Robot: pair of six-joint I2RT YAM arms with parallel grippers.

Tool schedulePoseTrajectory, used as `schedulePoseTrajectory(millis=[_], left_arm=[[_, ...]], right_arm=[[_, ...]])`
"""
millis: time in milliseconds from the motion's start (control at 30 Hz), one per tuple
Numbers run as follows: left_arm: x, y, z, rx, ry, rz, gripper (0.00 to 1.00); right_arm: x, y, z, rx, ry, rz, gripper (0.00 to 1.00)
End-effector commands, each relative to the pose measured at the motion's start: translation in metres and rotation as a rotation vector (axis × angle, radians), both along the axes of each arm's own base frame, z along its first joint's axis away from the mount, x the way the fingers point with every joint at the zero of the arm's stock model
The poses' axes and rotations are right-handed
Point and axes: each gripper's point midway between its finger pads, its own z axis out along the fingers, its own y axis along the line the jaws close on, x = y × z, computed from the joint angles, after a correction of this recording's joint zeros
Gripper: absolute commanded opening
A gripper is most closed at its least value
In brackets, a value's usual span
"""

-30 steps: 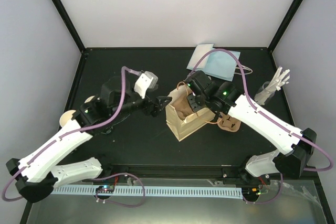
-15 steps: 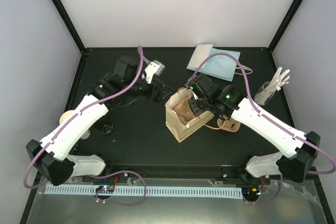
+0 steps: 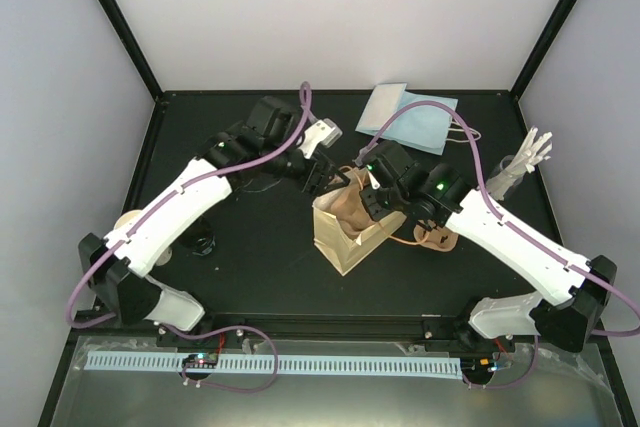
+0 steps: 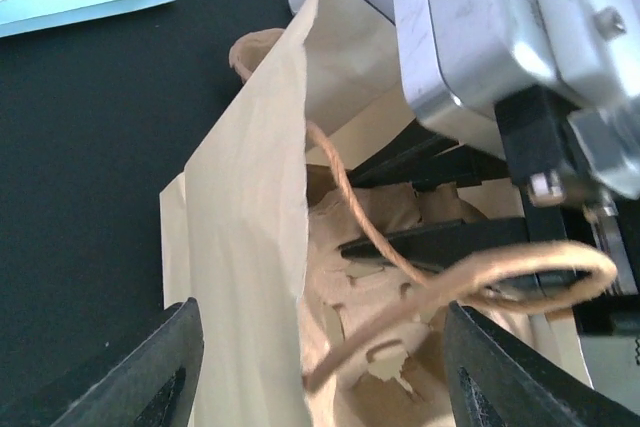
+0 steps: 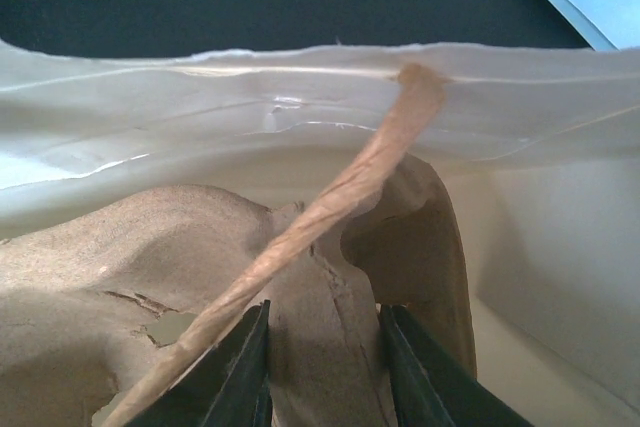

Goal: Pack the takeout coffee

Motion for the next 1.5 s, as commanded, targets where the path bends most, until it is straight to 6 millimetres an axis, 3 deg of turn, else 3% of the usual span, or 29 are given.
schedulePoseTrajectory(millis=[0,100,267,567,800,1300,1467], left_arm=[[0.0,-0.014,0.002,0.06,-0.048,-0.045,0.66],[0.013,-0.017,-0.002,0.082,-0.044,0.025,0.6],[0.045,-0.001,-0.012,0.127,0.061,0.226,0.39],[0.064,0.014,0.005,-0.103,0.161,0.285,0.36],[0.053,0.005,0.007,-0.16,0.209,0.199,0.44],[0.048,0.005,0.012,-0.162,0.205,0.171,0.43],[0.03,0.008,0.012,-0.124,0.189,0.123,0.52]], right_arm=[[0.0,0.004,0.009,0.03,-0.03,0.017,0.31],[0.0,0.003,0.01,0.032,-0.033,0.015,0.31],[0.001,0.001,0.014,0.041,-0.053,0.006,0.31],[-0.001,-0.004,0.009,0.022,-0.052,0.006,0.31],[-0.004,-0.001,0.001,-0.026,-0.009,0.048,0.3],[-0.011,0.007,-0.019,-0.104,0.103,0.12,0.25],[-0.011,0.007,-0.024,-0.108,0.111,0.115,0.25]])
